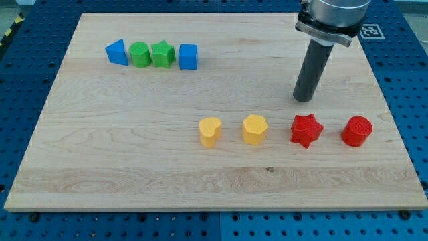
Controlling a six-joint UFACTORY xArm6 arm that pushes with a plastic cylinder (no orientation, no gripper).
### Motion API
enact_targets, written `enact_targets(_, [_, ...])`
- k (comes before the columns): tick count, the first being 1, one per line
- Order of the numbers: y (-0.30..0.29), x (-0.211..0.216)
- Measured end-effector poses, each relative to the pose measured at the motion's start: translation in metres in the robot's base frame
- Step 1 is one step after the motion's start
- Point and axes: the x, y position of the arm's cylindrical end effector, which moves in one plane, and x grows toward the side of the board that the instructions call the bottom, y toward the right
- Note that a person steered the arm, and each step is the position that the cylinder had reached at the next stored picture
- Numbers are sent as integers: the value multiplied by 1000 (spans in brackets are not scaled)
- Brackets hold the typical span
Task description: Push the red circle towards the bottom right
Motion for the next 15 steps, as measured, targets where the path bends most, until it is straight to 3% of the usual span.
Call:
enact_targets(2, [-19, 1])
enact_targets(3, [-51, 23])
enact_targets(5, [-55, 72])
enact_targets(10, [88, 47])
enact_targets(12, [141, 92])
enact_targets(13, [145, 110])
enact_targets(15, [137, 87])
